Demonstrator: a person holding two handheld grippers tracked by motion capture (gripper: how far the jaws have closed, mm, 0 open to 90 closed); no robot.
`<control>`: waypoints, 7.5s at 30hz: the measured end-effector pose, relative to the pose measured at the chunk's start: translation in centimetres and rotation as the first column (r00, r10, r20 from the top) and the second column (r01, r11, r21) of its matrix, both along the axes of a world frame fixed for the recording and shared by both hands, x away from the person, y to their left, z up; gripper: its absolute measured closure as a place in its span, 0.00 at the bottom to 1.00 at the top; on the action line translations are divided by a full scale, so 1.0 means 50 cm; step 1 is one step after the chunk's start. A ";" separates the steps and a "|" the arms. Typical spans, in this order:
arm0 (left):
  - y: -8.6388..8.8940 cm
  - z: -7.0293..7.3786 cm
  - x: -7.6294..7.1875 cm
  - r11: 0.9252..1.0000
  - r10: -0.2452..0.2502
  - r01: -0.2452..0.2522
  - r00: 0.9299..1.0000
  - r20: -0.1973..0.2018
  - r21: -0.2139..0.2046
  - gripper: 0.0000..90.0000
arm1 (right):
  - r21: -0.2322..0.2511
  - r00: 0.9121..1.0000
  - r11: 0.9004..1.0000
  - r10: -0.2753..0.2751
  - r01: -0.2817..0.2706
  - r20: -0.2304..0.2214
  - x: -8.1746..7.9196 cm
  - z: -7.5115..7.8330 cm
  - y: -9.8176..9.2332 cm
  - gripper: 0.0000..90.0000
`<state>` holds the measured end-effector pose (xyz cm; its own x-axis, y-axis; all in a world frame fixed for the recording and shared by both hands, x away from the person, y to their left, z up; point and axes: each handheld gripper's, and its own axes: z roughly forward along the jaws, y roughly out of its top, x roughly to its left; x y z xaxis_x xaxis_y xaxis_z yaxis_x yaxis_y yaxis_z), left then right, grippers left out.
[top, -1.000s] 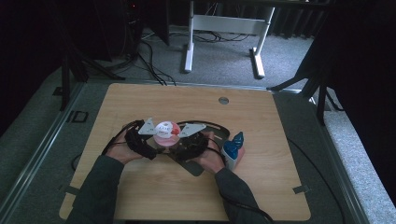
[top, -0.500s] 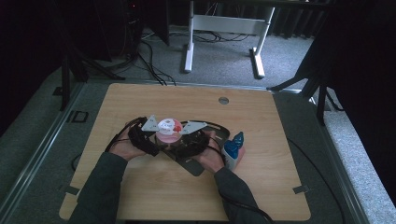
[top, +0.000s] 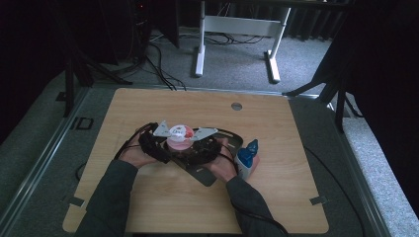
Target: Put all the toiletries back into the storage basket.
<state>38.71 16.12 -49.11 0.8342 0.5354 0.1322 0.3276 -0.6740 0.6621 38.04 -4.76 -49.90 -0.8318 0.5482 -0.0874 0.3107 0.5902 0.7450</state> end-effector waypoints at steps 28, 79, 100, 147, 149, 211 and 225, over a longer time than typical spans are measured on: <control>0.028 -0.042 -0.009 0.999 0.044 -0.044 0.997 -0.064 -0.003 0.30 | 0.012 0.992 0.999 -0.028 0.030 -0.125 0.007 -0.051 -0.001 0.37; 0.081 -0.051 -0.049 0.968 0.239 -0.241 0.970 -0.034 -0.072 0.97 | -0.021 0.965 0.967 -0.256 0.255 -0.055 -0.023 -0.061 -0.008 0.98; 0.068 -0.078 -0.023 0.959 0.282 -0.283 0.957 -0.066 -0.015 0.99 | 0.053 0.945 0.946 -0.315 0.320 -0.086 0.000 -0.051 -0.008 1.00; 0.085 -0.065 -0.077 0.948 0.290 -0.297 0.954 -0.076 -0.113 0.70 | -0.014 0.996 0.999 -0.033 0.032 -0.085 -0.137 -0.053 -0.034 0.69; 0.084 -0.067 -0.079 0.948 0.290 -0.298 0.954 -0.079 -0.116 0.70 | -0.017 0.996 1.000 -0.026 0.025 -0.091 -0.143 -0.053 -0.040 0.69; 0.062 -0.081 -0.097 0.950 0.271 -0.283 0.957 -0.105 -0.129 0.68 | -0.021 0.991 0.997 -0.076 0.074 -0.110 -0.222 -0.014 -0.294 0.75; 0.058 -0.085 -0.095 0.951 0.268 -0.280 0.958 -0.105 -0.128 0.68 | 0.000 0.984 0.991 -0.131 0.132 -0.117 -0.231 0.000 -0.351 0.68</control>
